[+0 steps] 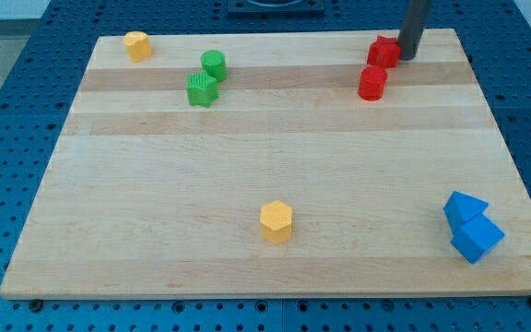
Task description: Move the red star top left side of the red circle
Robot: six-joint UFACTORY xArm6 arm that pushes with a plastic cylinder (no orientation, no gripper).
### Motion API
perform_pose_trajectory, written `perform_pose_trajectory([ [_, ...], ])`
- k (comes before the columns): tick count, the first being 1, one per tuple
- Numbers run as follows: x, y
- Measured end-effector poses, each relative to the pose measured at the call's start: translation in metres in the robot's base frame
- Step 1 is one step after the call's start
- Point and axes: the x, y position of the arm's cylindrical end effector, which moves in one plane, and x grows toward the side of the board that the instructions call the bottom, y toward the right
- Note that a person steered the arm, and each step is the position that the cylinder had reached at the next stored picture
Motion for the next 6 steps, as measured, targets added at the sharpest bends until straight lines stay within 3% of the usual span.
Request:
perform_pose_trajectory([
  [4,0.017,-0.044],
  [6,0.002,-0.053],
])
